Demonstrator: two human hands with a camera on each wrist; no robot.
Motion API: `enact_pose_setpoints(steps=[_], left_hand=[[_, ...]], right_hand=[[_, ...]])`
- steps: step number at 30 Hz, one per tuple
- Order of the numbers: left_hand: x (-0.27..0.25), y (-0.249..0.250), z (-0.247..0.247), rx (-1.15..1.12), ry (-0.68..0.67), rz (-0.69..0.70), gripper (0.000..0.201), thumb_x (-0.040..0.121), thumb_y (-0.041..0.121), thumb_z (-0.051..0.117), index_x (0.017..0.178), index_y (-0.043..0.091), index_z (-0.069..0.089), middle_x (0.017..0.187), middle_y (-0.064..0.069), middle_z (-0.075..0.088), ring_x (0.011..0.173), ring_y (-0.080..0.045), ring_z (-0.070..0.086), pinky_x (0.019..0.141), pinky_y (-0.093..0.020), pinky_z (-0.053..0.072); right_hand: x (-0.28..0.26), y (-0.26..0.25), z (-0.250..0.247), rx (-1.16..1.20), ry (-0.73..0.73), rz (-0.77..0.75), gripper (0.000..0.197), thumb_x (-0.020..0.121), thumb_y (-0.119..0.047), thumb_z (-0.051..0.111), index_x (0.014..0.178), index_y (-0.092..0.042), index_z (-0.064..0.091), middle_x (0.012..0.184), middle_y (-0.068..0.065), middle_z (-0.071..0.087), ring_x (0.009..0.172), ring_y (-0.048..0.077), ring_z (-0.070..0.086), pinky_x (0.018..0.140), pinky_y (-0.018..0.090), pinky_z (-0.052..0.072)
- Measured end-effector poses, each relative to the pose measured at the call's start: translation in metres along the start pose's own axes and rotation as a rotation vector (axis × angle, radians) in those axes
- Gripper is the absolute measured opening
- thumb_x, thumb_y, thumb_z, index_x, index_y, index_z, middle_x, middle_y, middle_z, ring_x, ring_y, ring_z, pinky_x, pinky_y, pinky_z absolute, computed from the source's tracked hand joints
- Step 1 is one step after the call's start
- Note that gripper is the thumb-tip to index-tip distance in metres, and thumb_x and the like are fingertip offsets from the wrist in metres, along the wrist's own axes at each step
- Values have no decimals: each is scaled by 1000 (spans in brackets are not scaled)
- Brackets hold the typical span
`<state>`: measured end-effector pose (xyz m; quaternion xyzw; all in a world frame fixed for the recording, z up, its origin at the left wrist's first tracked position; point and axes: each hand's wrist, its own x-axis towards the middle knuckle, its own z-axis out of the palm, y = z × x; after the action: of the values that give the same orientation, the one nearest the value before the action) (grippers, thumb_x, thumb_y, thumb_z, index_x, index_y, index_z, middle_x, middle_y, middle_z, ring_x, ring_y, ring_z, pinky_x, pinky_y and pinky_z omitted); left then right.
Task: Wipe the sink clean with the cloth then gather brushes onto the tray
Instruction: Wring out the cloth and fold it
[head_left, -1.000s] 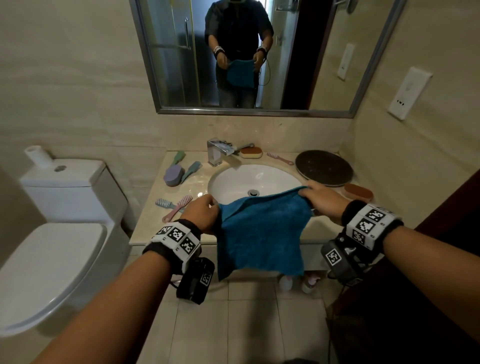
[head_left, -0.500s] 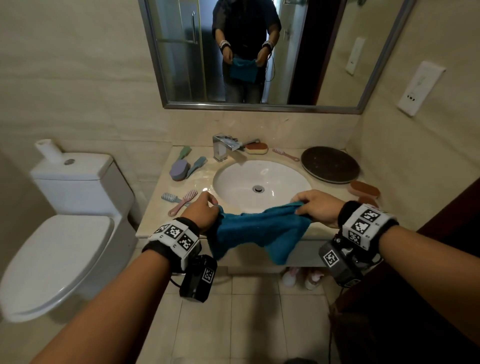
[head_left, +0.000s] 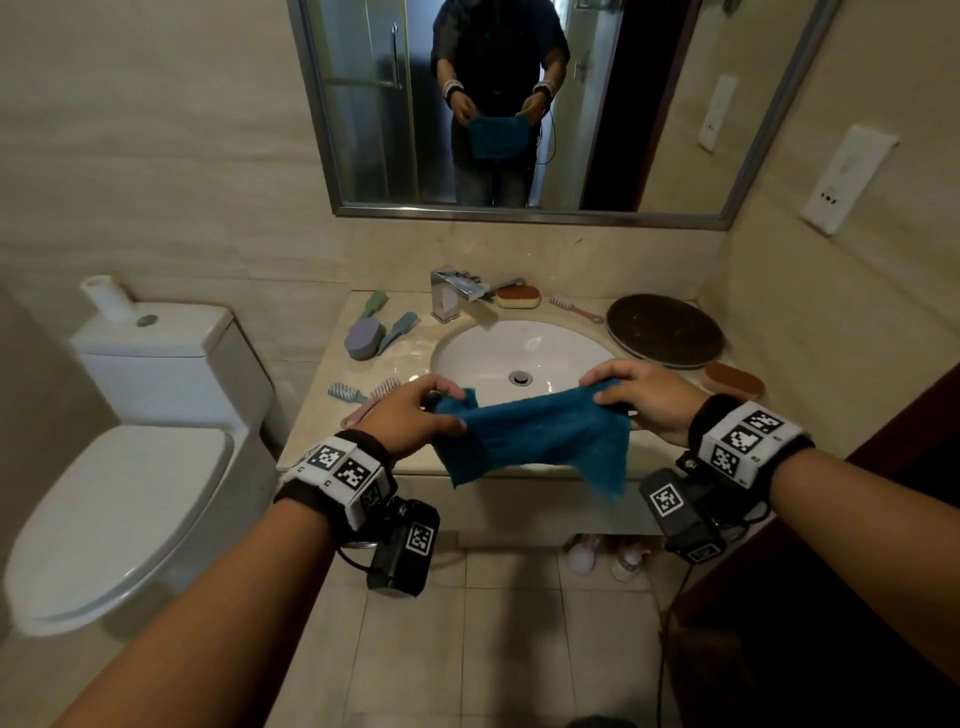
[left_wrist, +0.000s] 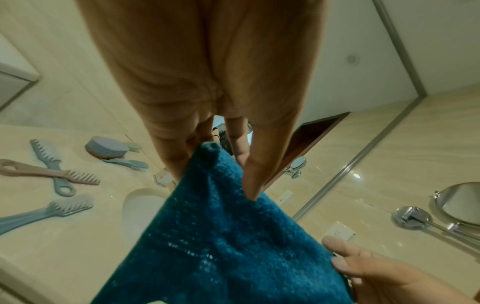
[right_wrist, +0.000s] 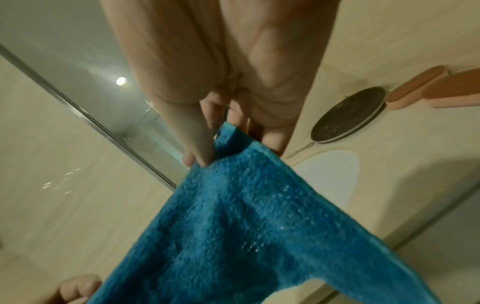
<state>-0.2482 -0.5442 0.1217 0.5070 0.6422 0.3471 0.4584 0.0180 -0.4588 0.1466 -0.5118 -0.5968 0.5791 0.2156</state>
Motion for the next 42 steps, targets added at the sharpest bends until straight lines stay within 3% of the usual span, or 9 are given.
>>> enact_pose_setpoints(steps=[2,10,18,21,24,29,35,38,42], left_hand=[[6,-8,-2,156,-16,10,38,54,29,80,85,44,65,109,0,64,102,-24,62,89,-49,53],[9,-10,-2,403,137,74,20,87,19,64,86,39,63,104,5,67,101,-17,60,95,-47,48],[7,-12,-5,489,170,6,28,90,37,52,63,34,53,87,-5,63,85,-26,61,84,-49,51],[3,-8,0,324,142,-12,24,90,42,46,72,27,52,84,-5,64,86,-27,64,85,-49,52],[-3,0,13,38,120,-37,15,97,21,46,87,14,54,83,-10,63,74,-26,67,73,-42,59],[-7,11,39,-112,60,-25,10,98,15,47,90,11,51,80,-12,65,61,-22,65,62,-32,58],[-8,23,53,-138,-124,53,26,95,4,47,120,9,49,93,-13,66,79,-21,67,71,-25,57],[-12,28,52,-98,-211,87,35,93,1,50,125,14,48,94,-5,65,81,-12,65,65,-13,54],[-13,31,49,-53,-274,126,45,93,7,53,137,14,45,114,-6,61,91,-10,61,66,-6,51]], right_hand=[[-1,-2,-3,-3,13,-31,25,87,7,52,91,-16,65,99,7,60,85,16,58,74,25,50],[-3,-3,-15,-256,64,-112,42,77,9,66,114,-11,65,107,7,61,99,22,60,86,32,52],[0,0,-18,-658,213,-244,7,82,-22,69,80,-15,73,81,0,68,80,18,61,75,36,49],[-1,0,-10,-534,244,-165,14,87,-23,61,78,-13,63,75,1,60,78,21,57,73,36,46],[1,3,4,-461,287,-92,12,89,-26,58,83,-16,59,86,8,62,88,27,60,82,42,51],[-5,-3,40,-61,106,50,7,94,-17,50,99,-13,54,86,6,59,72,16,58,57,26,51],[-12,-8,59,-12,-138,-84,38,86,-5,62,122,-12,53,104,2,63,97,18,64,77,30,57],[-10,-3,60,-127,-73,-158,52,76,-6,74,122,-17,53,113,3,58,105,23,62,89,38,55],[-5,0,59,-108,42,-176,34,80,3,63,110,-13,56,104,10,64,101,25,62,87,36,54]])
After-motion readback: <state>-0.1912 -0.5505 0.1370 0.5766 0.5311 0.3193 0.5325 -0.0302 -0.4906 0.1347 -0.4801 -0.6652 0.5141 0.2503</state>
